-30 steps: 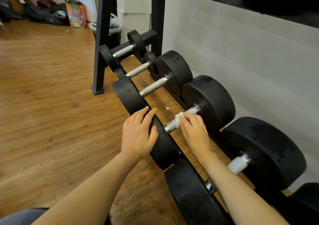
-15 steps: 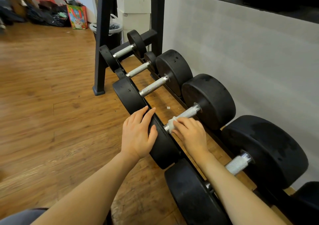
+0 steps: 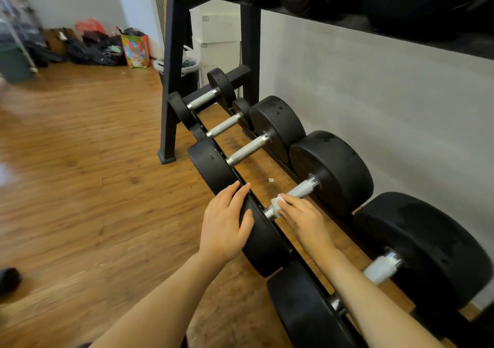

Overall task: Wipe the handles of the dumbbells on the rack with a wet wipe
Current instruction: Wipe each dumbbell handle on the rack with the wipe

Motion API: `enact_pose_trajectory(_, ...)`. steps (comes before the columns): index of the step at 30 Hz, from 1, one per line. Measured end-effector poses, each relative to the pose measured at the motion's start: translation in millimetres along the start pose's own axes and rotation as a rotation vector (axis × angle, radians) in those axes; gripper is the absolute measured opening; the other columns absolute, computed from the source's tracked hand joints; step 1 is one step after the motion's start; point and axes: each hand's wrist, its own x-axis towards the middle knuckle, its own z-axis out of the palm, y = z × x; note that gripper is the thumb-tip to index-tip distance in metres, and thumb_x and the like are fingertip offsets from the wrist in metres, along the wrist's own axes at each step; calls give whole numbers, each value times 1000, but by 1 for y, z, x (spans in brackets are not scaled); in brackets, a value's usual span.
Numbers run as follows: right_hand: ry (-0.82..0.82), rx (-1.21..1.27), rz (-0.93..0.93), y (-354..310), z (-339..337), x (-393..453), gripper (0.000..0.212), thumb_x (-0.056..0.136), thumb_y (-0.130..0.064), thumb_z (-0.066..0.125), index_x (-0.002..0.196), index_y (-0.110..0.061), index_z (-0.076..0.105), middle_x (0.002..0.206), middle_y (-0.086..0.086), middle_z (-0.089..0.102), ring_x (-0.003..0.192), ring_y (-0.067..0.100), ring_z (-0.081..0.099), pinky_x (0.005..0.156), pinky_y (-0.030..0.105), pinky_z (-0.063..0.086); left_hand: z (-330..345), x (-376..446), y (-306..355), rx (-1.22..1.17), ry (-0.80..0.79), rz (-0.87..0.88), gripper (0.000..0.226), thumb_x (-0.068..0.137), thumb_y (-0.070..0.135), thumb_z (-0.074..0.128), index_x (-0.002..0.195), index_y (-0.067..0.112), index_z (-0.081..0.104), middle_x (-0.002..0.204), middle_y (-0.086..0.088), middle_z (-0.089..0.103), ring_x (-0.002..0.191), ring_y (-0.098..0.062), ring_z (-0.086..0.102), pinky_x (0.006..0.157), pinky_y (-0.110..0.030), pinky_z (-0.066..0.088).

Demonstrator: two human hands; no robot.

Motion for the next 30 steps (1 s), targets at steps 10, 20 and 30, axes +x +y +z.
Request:
enact_pose_trajectory(10, 147, -58, -36, -14, -16, 45, 34, 77, 1, 76, 111, -3, 70, 113, 11, 68, 99, 26, 65, 89, 28, 46, -30, 22, -30, 51, 86, -94, 50, 102, 40, 40, 148, 21, 44, 155, -4, 38, 144, -21, 32, 116, -38, 26)
enact_pose_trajectory(20, 133, -45, 106, -25, 21, 118, 24, 88, -12, 68, 112, -8, 70, 114, 4, 68, 102, 23, 62, 81, 31, 52, -46, 94, -85, 137, 112, -143, 50, 103, 35, 43, 150, 19, 41, 157, -8, 35, 145, -26, 30, 118, -42, 24)
enact_pose_trajectory(30, -10, -204, 334, -53, 26, 177, 26, 86, -16, 70, 112, -10, 70, 113, 4, 66, 94, 22, 62, 72, 29, 51, -44, 174, -73, -11, -132, -255, 56, 104, 42, 36, 152, 14, 34, 159, -8, 31, 148, -22, 24, 120, -37, 21)
